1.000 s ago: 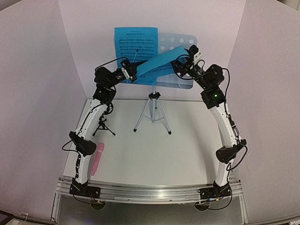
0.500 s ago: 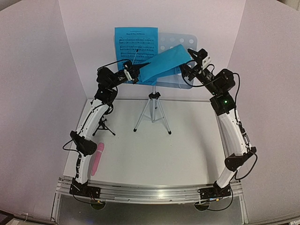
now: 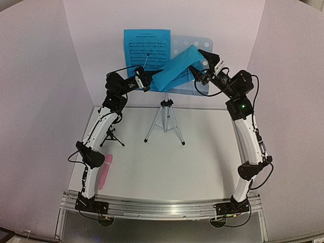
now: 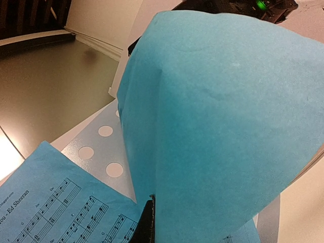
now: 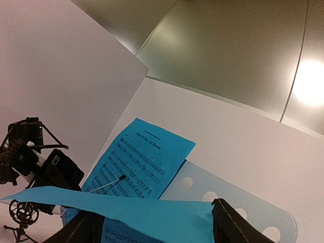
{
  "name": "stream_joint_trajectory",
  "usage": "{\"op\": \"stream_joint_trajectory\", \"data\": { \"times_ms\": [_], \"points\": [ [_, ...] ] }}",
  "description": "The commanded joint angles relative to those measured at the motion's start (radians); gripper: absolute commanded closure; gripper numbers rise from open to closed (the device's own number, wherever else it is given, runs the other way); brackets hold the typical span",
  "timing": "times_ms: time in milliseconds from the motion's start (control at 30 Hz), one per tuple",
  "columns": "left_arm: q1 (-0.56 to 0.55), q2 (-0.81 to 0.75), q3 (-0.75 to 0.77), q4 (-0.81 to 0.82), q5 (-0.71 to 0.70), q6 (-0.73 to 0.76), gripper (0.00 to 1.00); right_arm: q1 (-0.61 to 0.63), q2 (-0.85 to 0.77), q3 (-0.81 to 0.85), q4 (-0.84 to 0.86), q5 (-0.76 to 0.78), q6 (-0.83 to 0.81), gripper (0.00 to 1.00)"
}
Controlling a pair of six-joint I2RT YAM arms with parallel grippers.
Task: Set up the instrument practice props
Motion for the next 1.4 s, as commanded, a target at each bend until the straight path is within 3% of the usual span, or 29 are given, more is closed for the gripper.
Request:
{"op": "stream_joint_trajectory", "data": {
  "times_ms": [0, 100, 200, 333, 500, 767, 933, 1367],
  "points": [
    [-0.004, -0.033, 0.003, -0.010, 0.012, 0.019, 1.00, -0.002, 0.003, 0.039, -0.044, -0.067, -0.046, 0.31],
    [-0.004, -0.038, -0.003, -0.013, 0.010, 0.019, 1.00, -0.001, -0.011, 0.026, -0.047, -0.078, -0.056, 0.37],
    [-0.004, -0.041, -0.007, 0.001, 0.001, -0.002, 1.00, -0.001, -0.023, 0.014, -0.046, -0.054, -0.057, 0.36],
    [-0.008, -0.052, -0.006, 0.023, -0.056, -0.120, 1.00, -0.002, -0.058, -0.056, -0.047, 0.167, 0.001, 0.34],
    [-0.010, -0.064, -0.004, -0.054, -0.109, -0.261, 1.00, -0.001, -0.147, -0.244, -0.051, 0.301, 0.137, 0.33],
    [-0.008, -0.080, -0.007, -0.132, -0.182, -0.533, 1.00, -0.001, -0.265, -0.386, -0.135, 0.367, 0.261, 0.32],
    [-0.008, -0.097, -0.030, -0.093, -0.245, -0.694, 1.00, -0.001, -0.348, -0.499, -0.144, 0.369, 0.275, 0.31],
    [0.001, -0.130, -0.043, -0.085, -0.226, -0.844, 1.00, -0.015, -0.347, -0.499, -0.246, 0.421, 0.373, 0.32]
  ]
}}
